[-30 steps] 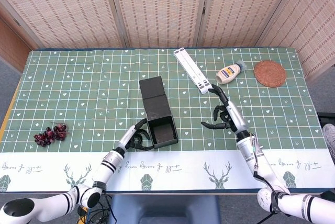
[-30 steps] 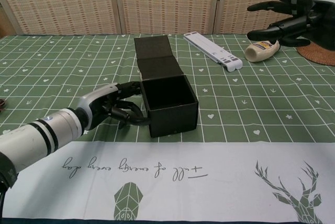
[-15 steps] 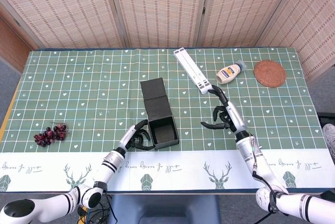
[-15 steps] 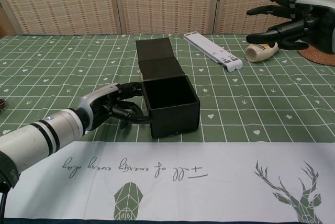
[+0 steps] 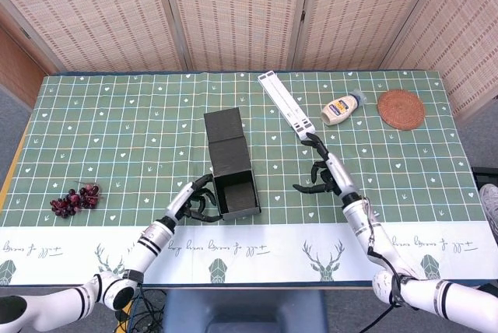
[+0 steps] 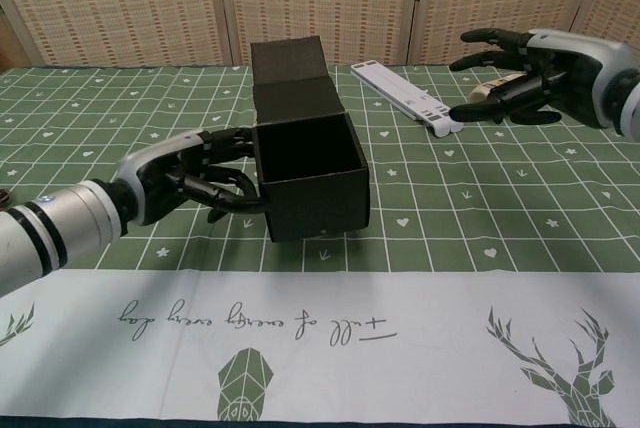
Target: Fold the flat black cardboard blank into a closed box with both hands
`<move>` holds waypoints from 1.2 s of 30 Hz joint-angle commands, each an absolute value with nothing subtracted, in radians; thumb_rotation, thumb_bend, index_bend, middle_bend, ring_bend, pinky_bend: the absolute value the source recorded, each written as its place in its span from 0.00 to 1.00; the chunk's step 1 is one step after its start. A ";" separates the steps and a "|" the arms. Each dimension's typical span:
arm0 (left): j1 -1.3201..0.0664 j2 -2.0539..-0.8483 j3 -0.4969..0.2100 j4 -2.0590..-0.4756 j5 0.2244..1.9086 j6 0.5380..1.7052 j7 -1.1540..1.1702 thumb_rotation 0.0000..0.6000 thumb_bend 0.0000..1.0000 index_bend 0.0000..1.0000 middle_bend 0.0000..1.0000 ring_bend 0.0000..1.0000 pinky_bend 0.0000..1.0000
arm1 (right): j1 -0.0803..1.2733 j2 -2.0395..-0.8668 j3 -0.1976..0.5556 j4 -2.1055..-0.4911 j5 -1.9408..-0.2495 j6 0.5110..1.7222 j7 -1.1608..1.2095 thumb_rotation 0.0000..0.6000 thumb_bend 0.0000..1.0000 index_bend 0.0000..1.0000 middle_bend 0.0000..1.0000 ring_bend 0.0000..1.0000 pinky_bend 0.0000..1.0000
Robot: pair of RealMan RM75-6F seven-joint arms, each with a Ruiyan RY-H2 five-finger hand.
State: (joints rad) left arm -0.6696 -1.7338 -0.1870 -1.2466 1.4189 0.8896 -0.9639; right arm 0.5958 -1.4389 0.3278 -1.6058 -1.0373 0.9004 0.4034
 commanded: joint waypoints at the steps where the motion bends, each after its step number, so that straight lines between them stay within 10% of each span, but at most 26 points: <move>1: -0.662 -1.682 -0.164 -1.302 1.461 0.917 -0.982 1.00 0.06 0.32 0.36 0.50 0.76 | 0.634 -1.475 0.331 -1.561 -0.991 0.861 0.361 1.00 0.11 0.00 0.13 0.69 1.00; 36: -0.735 -1.573 -0.063 -1.461 1.535 0.896 -0.945 1.00 0.06 0.33 0.36 0.49 0.76 | 0.859 -1.759 0.468 -1.352 -0.969 0.825 0.312 1.00 0.01 0.00 0.17 0.69 1.00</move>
State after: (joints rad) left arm -0.7323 -1.5695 -0.0622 -1.4665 1.5403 0.9010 -0.9468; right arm 0.8640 -1.7650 0.4649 -1.3425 -0.9640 0.8257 0.3034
